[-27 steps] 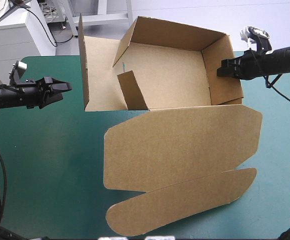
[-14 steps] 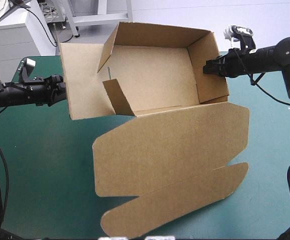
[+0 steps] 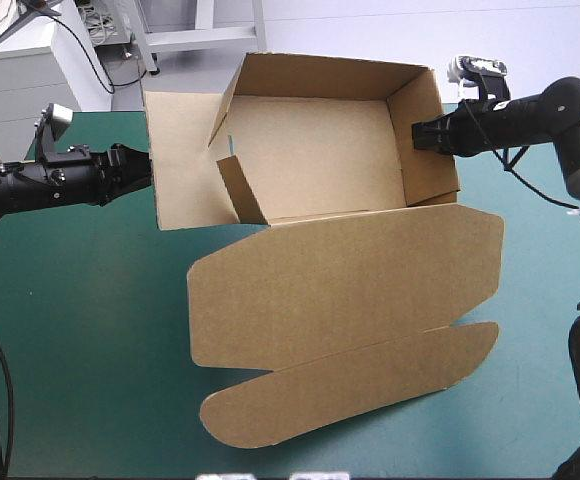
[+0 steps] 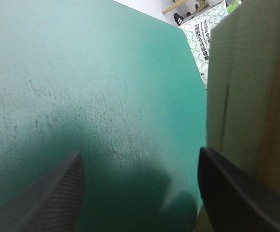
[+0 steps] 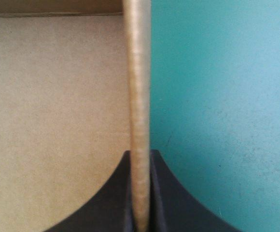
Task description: Fold the box
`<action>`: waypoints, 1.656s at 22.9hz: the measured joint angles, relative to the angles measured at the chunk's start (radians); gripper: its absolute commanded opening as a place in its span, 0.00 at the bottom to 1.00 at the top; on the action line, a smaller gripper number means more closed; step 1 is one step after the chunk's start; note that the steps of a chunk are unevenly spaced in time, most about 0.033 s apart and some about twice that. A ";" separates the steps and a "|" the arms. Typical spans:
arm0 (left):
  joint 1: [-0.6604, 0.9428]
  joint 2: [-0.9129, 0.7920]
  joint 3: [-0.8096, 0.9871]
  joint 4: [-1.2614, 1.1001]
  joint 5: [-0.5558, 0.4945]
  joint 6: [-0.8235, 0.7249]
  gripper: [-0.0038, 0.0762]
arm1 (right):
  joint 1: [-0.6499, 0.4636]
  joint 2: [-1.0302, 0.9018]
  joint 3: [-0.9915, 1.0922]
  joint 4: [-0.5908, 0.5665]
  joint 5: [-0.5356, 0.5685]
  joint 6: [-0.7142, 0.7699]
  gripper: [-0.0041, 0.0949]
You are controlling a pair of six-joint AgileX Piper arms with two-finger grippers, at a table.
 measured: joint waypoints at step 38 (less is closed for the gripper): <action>-0.136 -0.148 0.000 0.298 0.006 -0.128 0.64 | 0.404 0.162 0.000 -0.154 -0.286 0.156 0.03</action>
